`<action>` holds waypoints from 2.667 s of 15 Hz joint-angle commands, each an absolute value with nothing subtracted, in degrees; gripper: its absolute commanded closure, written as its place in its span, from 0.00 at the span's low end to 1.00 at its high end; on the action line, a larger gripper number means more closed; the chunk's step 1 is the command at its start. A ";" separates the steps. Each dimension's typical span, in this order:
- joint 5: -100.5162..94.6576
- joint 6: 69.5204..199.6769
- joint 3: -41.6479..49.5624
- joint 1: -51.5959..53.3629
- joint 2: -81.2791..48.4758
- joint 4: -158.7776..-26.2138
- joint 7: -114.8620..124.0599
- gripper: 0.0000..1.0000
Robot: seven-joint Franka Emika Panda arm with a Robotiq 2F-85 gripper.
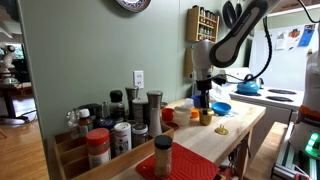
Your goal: Pick up the gold lid from the table and put it on the gold cup
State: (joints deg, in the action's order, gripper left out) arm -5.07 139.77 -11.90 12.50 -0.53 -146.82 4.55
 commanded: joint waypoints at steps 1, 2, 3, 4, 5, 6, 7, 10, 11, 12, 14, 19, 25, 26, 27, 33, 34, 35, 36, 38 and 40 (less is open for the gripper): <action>-5.15 139.81 -11.97 12.38 -0.42 -146.75 5.05 0.45; -5.13 139.76 -11.98 12.39 -0.31 -146.80 5.01 0.45; -4.75 139.70 -12.01 12.41 -0.19 -146.85 4.75 0.45; -4.65 139.69 -12.03 12.43 -0.13 -146.86 4.70 0.45; -4.66 139.64 -12.04 12.44 -0.11 -146.85 4.71 0.45; -4.61 139.60 -12.05 12.45 -0.13 -146.84 4.65 0.45; -4.57 139.43 -12.07 12.47 -0.20 -146.81 4.54 0.45; -4.36 139.20 -11.99 12.38 0.14 -146.78 4.31 0.45; -4.31 139.07 -11.95 12.33 0.34 -146.78 4.25 0.45; -4.08 138.91 -11.95 12.33 0.43 -146.77 3.99 0.45; -3.76 138.85 -12.00 12.38 0.55 -146.81 3.83 0.45; -3.76 138.38 -12.12 12.50 0.08 -146.82 3.82 0.45; -3.01 138.26 -12.33 12.67 -0.13 -146.55 3.41 0.45; -2.99 138.28 -12.33 12.66 -0.18 -146.54 3.42 0.45; -2.97 138.34 -12.34 12.65 -0.32 -146.51 3.45 0.45; -2.27 139.36 -12.19 12.50 -1.11 -146.39 3.56 0.45; -2.24 139.40 -12.17 12.48 -1.19 -146.39 3.63 0.45; -2.26 139.87 -12.12 12.43 -1.23 -146.43 3.77 0.45; -2.26 140.18 -12.09 12.39 -1.21 -146.47 3.92 0.45; -2.15 140.47 -12.00 12.32 -1.24 -146.46 3.94 0.45; -2.19 140.69 -11.94 12.29 -1.34 -146.47 4.04 0.45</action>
